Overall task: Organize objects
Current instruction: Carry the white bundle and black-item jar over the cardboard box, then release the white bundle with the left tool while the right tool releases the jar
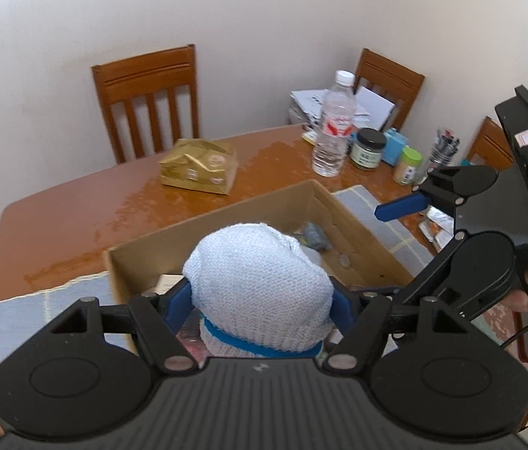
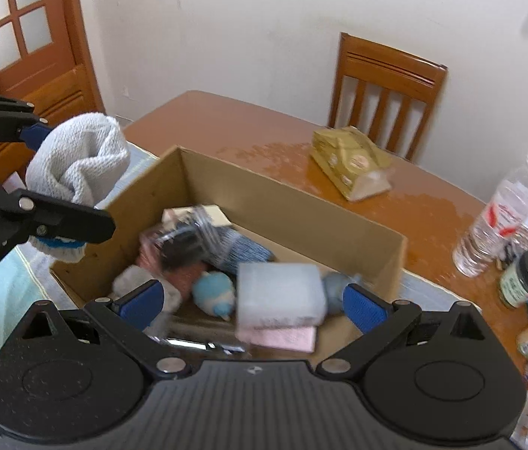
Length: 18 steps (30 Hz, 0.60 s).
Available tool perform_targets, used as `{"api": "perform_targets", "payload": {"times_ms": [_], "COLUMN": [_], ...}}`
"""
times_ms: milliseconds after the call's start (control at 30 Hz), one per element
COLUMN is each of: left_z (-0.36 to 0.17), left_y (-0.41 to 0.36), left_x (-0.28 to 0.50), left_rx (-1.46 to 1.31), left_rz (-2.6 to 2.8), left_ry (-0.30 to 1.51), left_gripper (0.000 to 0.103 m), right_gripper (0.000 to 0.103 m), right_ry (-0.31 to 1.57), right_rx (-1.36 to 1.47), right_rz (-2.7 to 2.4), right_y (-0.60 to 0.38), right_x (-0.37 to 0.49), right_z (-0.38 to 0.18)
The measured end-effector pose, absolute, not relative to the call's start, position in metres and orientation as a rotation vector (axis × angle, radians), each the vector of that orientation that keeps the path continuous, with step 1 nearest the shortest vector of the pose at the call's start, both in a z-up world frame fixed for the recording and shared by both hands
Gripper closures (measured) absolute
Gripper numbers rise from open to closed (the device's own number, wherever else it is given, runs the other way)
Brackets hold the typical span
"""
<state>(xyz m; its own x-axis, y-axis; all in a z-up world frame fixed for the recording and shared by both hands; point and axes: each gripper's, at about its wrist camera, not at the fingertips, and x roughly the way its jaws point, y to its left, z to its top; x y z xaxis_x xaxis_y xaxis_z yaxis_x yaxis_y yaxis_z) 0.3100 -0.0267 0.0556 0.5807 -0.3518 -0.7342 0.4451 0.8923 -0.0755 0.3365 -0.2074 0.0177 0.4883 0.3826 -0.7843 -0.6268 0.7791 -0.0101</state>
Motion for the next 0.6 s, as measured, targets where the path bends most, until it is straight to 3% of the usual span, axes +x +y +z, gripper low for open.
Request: {"api": "perform_targets", "payload": {"times_ms": [167, 233, 300, 600], "left_z": [0.051, 0.051, 0.051, 0.051], "left_y": [-0.05, -0.059, -0.065, -0.062], "left_x": [0.315, 0.318, 0.318, 0.312], "left_rx": [0.117, 0.112, 0.105, 0.127], "left_rz": [-0.511, -0.52, -0.516, -0.446], "left_ry": [0.833, 0.821, 0.797, 0.777], "left_gripper": [0.03, 0.023, 0.006, 0.003], "right_gripper": [0.0, 0.0, 0.0, 0.0], "right_ry": [0.87, 0.879, 0.892, 0.92], "right_rx": [-0.334, -0.335, -0.339, -0.351], "right_rz": [0.594, 0.587, 0.581, 0.582], "right_y": [-0.226, -0.232, -0.237, -0.252], "right_x": [0.331, 0.328, 0.325, 0.308], "right_z": [0.015, 0.013, 0.01, 0.001]}}
